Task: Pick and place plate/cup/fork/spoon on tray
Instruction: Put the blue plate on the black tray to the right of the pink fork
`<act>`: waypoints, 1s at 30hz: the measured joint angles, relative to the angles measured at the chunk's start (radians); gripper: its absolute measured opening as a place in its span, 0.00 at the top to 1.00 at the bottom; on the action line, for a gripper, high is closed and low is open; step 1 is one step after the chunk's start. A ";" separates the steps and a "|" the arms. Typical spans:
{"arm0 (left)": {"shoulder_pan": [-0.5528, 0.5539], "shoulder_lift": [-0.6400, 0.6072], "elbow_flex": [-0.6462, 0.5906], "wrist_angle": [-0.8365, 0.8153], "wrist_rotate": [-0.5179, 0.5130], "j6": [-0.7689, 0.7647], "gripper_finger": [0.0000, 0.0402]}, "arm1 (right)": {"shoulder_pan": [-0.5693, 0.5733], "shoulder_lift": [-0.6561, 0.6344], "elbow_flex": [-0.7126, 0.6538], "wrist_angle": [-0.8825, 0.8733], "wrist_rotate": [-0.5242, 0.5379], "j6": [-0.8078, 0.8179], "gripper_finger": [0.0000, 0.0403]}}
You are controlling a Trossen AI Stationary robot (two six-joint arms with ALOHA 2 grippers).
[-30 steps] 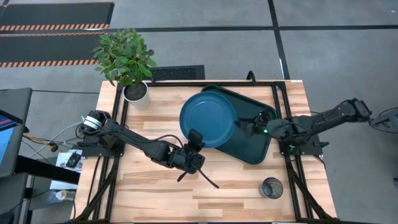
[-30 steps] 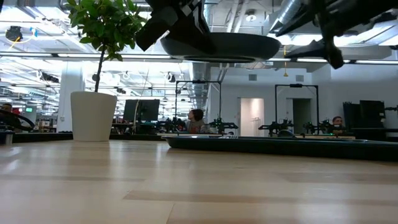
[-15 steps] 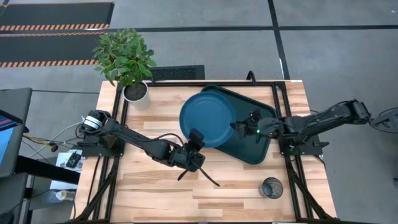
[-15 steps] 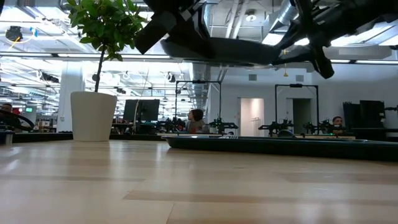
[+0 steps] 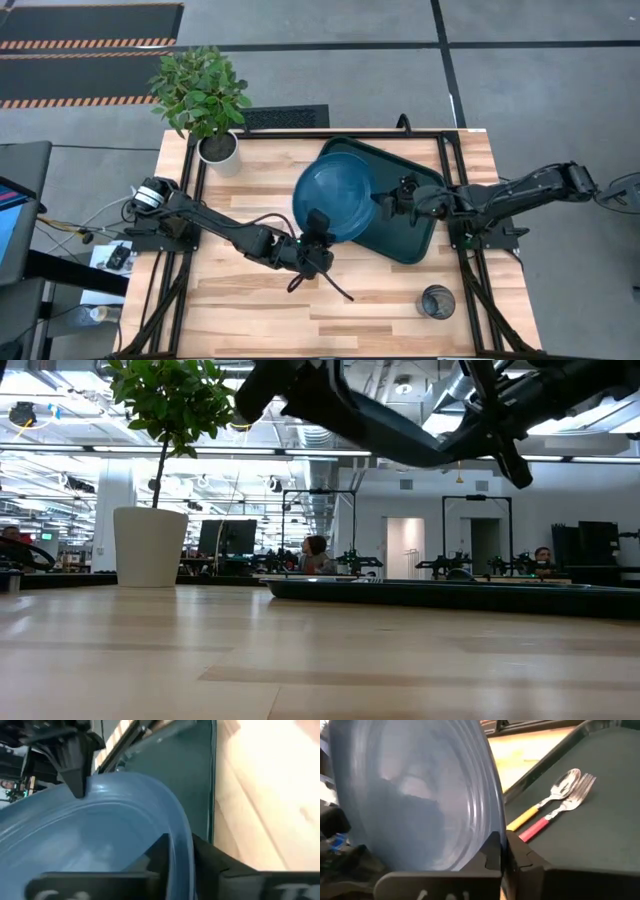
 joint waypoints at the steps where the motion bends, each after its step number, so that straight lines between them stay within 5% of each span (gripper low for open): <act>1: -0.004 0.000 0.000 0.012 -0.003 -0.016 0.83 | -0.015 -0.008 0.000 -0.013 -0.008 -0.010 0.98; 11: -0.040 0.000 0.000 0.009 -0.085 -0.262 0.53 | -0.232 -0.132 -0.005 -0.239 -0.148 -0.092 0.99; 30: -0.068 0.000 0.000 0.046 -0.154 -0.375 0.37 | -0.472 -0.233 -0.004 -0.560 -0.342 -0.154 0.99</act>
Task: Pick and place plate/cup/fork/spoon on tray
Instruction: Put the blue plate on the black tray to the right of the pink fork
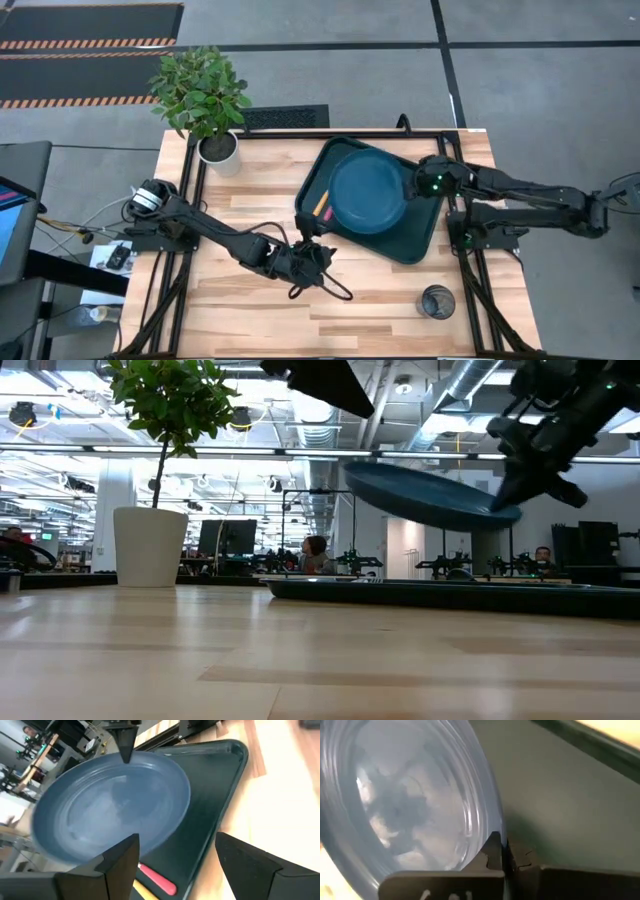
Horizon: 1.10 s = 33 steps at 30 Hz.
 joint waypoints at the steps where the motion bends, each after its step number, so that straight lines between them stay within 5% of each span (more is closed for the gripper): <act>1: -0.006 0.000 0.000 -0.001 -0.004 -0.018 0.37 | -0.011 -0.008 0.000 -0.038 -0.018 -0.008 0.99; 10: -0.023 0.000 0.000 -0.042 -0.003 -0.200 0.37 | -0.052 -0.038 0.000 -0.430 -0.106 -0.016 0.99; 33: -0.024 0.000 0.000 -0.065 0.039 -0.262 0.37 | -0.055 -0.026 0.000 -0.521 -0.108 -0.022 0.99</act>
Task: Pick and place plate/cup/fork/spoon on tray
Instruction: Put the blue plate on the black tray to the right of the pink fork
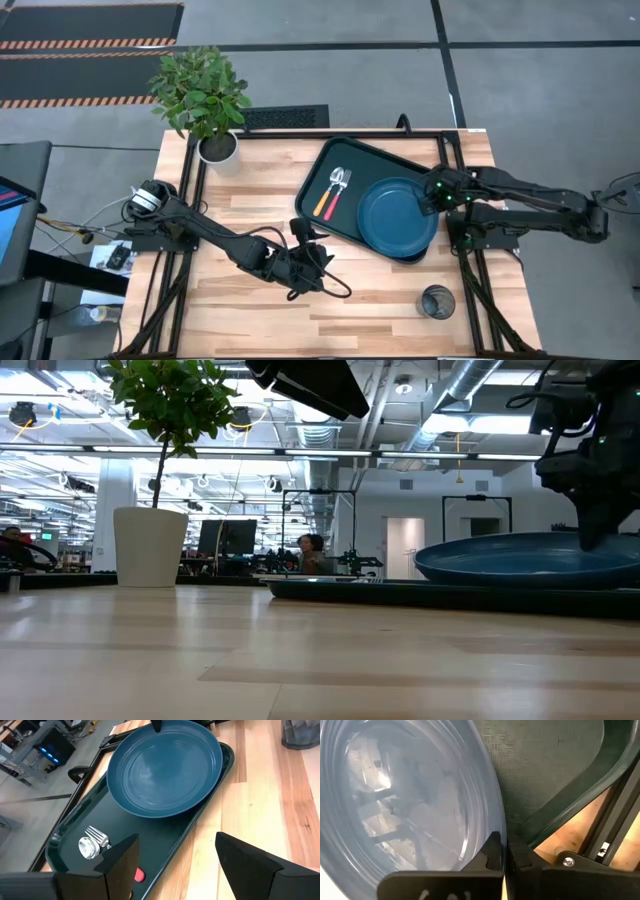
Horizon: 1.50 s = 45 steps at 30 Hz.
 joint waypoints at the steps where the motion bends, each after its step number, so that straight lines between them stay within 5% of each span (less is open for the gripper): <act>1: 0.000 0.000 0.000 0.000 0.000 0.000 0.37 | 0.000 0.008 0.000 -0.002 0.004 0.000 0.99; 21: 0.000 0.000 0.000 -0.005 0.000 0.005 0.37 | 0.000 0.149 0.000 -0.001 0.057 0.035 0.91; 34: 0.000 0.000 0.000 -0.004 0.000 0.007 0.37 | 0.000 0.161 0.000 0.021 0.060 0.035 0.78; 45: 0.000 0.000 0.000 -0.004 0.000 0.007 0.37 | 0.001 0.160 0.000 0.024 0.082 0.029 0.77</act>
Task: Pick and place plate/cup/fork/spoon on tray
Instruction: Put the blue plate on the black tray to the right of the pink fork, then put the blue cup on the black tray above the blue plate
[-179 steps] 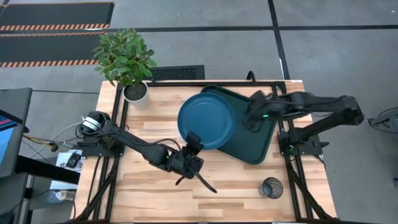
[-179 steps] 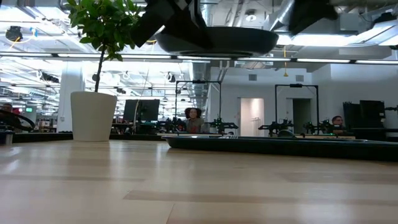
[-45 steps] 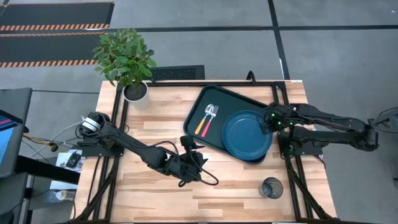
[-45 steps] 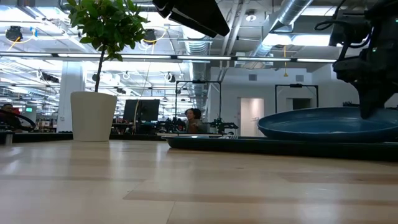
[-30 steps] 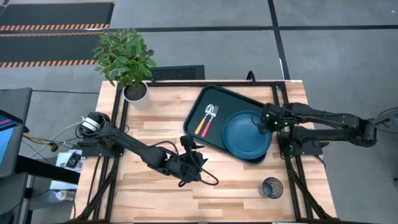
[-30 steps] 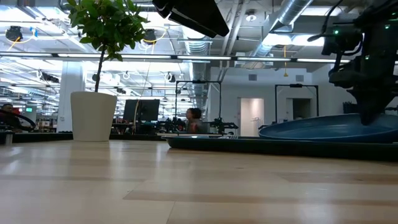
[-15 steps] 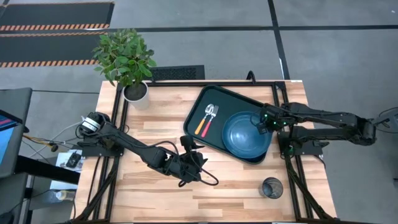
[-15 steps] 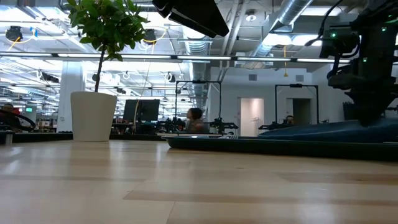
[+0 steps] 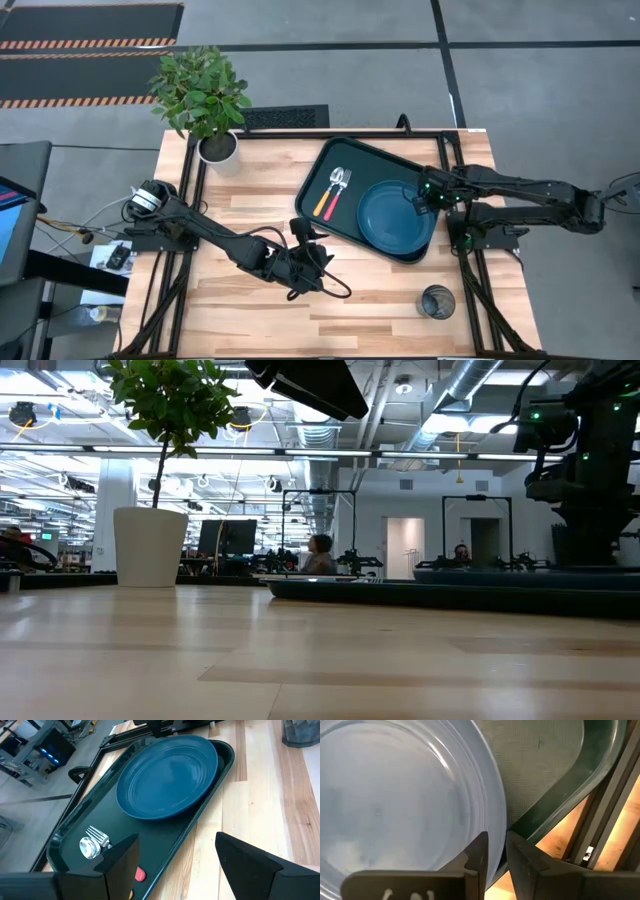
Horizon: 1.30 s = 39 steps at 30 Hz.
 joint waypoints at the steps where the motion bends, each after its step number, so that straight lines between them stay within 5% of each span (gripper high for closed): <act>1: 0.000 0.000 0.000 0.000 0.000 0.000 0.37 | 0.000 0.000 0.001 0.000 0.000 -0.002 0.77; 13: 0.000 0.000 0.000 0.001 0.006 -0.004 0.37 | 0.113 -0.003 0.258 -0.033 -0.240 -0.101 0.77; 20: 0.000 0.000 0.000 0.001 0.028 -0.011 0.37 | 0.479 -0.022 0.318 -0.111 -0.222 0.121 0.77; 30: 0.002 0.000 0.000 0.002 0.038 -0.025 0.37 | 1.093 -0.017 0.318 -0.171 -0.037 0.620 0.77; 39: 0.010 0.000 0.000 0.002 0.037 -0.049 0.37 | 1.366 0.105 0.318 -0.100 0.076 0.729 0.72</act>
